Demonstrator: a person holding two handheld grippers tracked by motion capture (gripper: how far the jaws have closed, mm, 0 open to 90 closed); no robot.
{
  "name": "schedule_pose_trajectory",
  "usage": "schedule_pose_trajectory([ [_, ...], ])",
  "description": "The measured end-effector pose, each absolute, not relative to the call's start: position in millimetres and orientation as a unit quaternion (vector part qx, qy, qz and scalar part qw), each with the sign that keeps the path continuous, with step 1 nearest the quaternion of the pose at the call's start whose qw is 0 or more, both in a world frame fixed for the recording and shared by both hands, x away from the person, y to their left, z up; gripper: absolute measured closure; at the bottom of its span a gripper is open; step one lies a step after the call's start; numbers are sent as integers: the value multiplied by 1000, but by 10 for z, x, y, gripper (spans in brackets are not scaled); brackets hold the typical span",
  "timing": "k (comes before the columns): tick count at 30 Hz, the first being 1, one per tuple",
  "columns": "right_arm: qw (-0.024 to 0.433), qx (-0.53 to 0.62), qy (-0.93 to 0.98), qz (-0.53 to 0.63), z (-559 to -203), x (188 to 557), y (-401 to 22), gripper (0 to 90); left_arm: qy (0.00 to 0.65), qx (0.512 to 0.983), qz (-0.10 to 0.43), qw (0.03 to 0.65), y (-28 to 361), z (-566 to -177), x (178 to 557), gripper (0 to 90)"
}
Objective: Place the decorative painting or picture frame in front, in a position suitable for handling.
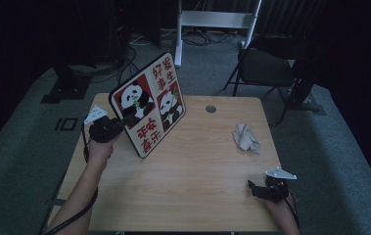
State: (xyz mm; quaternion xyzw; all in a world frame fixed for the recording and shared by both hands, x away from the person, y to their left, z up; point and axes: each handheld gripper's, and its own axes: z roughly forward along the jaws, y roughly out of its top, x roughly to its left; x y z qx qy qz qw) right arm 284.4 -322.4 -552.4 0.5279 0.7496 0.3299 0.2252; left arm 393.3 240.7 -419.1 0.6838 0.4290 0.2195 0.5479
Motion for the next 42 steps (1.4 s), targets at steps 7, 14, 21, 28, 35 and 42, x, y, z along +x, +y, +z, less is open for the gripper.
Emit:
schedule_pose_trajectory([
  [7,225,528,750,330,-5524,2844,-3224,144,431,666,227,565,2305,-4227,3833,792],
  [14,225,528,749,330,-5524,2843,-3223,145,425,675,229,557,2180,-4180,3759,795],
  [21,225,529,749,330,-5523,2843,-3223,145,420,681,228,554,2107,-4165,3649,795],
  [28,225,528,750,330,-5523,2843,-3225,145,417,687,221,553,2059,-4153,3542,795],
  [35,225,528,749,330,-5523,2843,-3224,146,419,683,211,560,2026,-4172,3402,794],
  [42,225,528,749,330,-5523,2844,-3225,145,415,689,211,556,1947,-4155,3270,793],
])
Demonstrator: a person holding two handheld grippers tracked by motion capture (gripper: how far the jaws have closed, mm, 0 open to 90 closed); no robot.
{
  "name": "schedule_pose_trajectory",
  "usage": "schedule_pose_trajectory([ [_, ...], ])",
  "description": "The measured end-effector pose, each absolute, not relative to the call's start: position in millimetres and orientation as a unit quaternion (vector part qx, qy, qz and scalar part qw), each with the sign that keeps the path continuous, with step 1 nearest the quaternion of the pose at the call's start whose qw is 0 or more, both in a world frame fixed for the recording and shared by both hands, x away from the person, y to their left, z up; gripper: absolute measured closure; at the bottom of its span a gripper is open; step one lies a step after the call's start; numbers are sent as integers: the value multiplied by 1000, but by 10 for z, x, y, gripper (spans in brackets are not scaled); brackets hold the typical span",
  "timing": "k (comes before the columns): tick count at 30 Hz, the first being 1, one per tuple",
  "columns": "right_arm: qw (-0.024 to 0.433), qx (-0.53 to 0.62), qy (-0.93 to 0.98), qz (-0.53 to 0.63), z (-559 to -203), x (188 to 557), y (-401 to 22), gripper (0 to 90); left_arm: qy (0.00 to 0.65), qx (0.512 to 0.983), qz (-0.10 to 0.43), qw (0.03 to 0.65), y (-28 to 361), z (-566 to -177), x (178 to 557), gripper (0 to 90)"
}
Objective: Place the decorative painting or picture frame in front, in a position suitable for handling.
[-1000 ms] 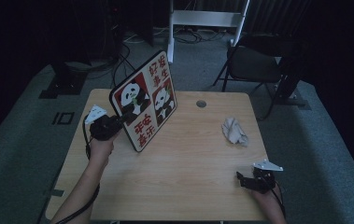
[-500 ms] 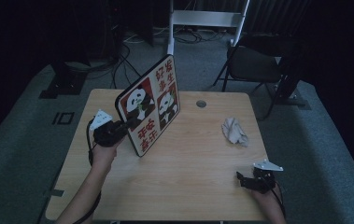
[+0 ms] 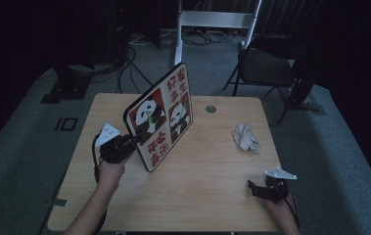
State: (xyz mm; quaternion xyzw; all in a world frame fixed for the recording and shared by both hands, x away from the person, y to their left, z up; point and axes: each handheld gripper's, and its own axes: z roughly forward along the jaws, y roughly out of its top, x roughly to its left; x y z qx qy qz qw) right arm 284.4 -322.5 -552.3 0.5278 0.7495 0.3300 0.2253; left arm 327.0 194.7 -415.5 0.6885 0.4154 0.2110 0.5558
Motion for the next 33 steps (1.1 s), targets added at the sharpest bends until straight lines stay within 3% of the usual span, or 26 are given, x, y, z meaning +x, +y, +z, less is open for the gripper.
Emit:
schedule_pose_trajectory([
  [33,225,528,750,330,-5524,2844,-3225,145,406,692,160,575,1766,-4199,2589,792],
])
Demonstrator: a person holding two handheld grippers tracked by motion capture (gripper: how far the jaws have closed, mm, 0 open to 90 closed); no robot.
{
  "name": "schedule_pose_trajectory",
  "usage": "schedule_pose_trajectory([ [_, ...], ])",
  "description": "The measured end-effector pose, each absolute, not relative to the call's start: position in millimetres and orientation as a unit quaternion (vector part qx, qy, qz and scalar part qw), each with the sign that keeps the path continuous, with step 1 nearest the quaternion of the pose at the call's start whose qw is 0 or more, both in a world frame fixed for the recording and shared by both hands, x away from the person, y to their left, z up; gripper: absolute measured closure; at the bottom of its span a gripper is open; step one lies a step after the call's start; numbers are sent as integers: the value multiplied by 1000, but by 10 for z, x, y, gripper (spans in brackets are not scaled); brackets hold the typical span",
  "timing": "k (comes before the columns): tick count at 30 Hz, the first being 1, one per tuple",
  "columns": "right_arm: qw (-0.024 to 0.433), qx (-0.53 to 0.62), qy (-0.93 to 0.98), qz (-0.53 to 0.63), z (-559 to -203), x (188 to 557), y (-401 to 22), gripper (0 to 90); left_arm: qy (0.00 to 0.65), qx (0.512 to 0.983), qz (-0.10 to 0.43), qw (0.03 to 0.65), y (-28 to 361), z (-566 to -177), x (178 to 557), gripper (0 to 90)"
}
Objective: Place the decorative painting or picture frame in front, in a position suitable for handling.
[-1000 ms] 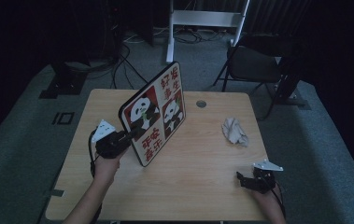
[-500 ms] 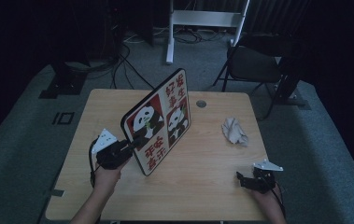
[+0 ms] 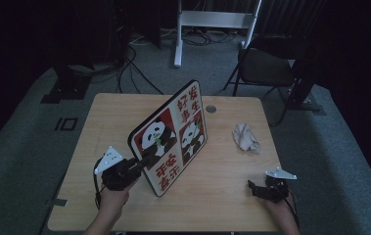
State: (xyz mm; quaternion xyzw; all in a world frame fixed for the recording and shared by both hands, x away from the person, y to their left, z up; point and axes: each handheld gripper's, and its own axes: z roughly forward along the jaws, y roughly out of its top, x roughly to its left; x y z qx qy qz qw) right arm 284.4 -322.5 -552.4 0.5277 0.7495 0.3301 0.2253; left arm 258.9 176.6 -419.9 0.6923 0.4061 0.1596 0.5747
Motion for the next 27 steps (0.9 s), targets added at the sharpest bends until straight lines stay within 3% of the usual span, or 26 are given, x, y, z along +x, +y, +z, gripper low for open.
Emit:
schedule_pose_trajectory([
  [18,225,528,749,330,-5524,2843,-3224,146,421,693,163,563,1543,-4190,2106,790],
  [27,225,528,749,330,-5524,2843,-3224,146,418,686,155,575,1575,-4227,2083,772],
])
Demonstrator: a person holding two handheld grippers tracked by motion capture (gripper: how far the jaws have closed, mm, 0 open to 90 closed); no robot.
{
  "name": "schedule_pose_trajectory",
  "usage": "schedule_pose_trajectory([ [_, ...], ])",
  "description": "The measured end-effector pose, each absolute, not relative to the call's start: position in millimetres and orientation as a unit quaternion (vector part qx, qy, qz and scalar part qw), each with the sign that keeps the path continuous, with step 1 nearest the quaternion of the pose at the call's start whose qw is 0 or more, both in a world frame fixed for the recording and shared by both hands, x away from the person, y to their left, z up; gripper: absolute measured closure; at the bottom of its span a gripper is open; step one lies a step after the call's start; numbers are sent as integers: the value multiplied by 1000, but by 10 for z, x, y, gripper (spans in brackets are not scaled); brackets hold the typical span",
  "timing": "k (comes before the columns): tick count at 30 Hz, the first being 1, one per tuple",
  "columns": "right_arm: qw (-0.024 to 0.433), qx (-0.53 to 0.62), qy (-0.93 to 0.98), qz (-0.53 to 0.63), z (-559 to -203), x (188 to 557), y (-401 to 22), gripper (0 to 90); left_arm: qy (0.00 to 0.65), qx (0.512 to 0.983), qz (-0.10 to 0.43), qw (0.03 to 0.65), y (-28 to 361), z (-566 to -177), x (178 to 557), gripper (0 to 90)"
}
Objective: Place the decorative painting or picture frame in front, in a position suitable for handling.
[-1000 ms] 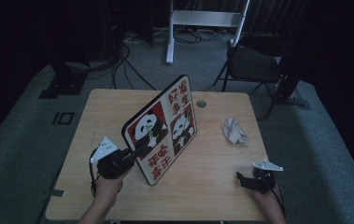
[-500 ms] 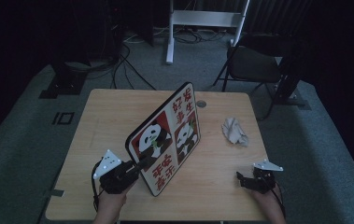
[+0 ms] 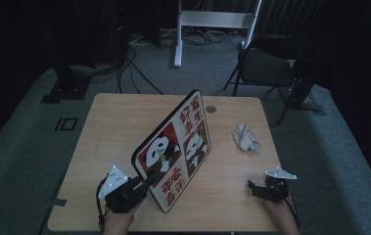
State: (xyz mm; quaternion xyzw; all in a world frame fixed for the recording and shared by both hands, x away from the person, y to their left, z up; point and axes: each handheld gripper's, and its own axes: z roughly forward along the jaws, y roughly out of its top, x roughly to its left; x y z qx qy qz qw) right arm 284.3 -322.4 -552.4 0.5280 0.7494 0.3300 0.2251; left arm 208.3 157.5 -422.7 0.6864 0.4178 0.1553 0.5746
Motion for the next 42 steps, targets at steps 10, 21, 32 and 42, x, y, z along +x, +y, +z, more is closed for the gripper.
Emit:
schedule_pose_trajectory([
  [10,225,528,749,330,-5524,2843,-3224,145,400,701,158,568,1592,-4332,2101,720],
  [21,226,528,749,330,-5524,2843,-3224,146,399,707,147,565,1644,-4574,2161,711],
  [32,225,528,750,330,-5523,2843,-3225,145,392,715,132,564,1653,-4764,2223,727],
  [42,225,528,749,330,-5524,2843,-3224,146,394,715,122,564,1623,-4805,2240,789],
])
